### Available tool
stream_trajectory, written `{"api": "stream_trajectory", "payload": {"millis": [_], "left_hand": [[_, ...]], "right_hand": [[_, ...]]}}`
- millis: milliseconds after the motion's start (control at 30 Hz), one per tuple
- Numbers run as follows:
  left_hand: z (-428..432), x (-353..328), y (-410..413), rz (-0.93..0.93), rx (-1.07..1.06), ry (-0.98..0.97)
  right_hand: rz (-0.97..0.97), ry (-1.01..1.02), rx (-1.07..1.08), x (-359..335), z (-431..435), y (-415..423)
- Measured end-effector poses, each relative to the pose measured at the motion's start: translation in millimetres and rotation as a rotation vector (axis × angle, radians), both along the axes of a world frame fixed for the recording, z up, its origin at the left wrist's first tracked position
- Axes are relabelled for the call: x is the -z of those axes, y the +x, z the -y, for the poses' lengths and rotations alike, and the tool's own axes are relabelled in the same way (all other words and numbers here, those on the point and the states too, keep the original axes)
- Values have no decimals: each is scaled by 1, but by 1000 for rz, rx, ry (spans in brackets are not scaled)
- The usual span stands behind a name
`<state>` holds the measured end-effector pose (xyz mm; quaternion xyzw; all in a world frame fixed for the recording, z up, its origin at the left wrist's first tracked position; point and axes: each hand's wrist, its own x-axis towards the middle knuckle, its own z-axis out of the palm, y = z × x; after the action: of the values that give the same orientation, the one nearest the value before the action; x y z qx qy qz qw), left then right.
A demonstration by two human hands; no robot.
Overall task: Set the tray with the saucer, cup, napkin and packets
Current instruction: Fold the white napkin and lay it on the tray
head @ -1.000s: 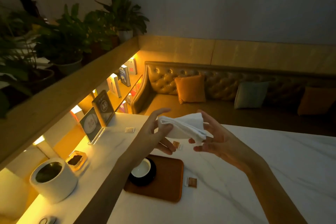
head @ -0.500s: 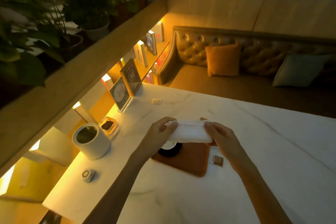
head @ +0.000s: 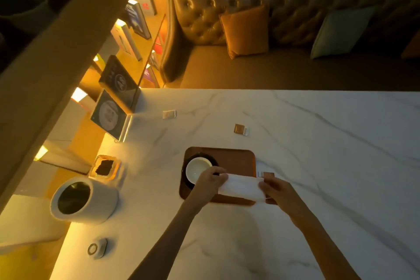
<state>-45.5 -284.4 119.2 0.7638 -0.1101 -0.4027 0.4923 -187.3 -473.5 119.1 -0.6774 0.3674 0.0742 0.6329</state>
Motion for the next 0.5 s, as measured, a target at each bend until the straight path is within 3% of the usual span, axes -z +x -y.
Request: {"api": "stream_trajectory", "payload": {"millis": [200,500], "left_hand": [[28,73,12,165,77,231],[52,131,11,369,169,520]], "right_hand": [[-165,-24,68,72,8,20],[-315,-269,41,149,9,41]]}}
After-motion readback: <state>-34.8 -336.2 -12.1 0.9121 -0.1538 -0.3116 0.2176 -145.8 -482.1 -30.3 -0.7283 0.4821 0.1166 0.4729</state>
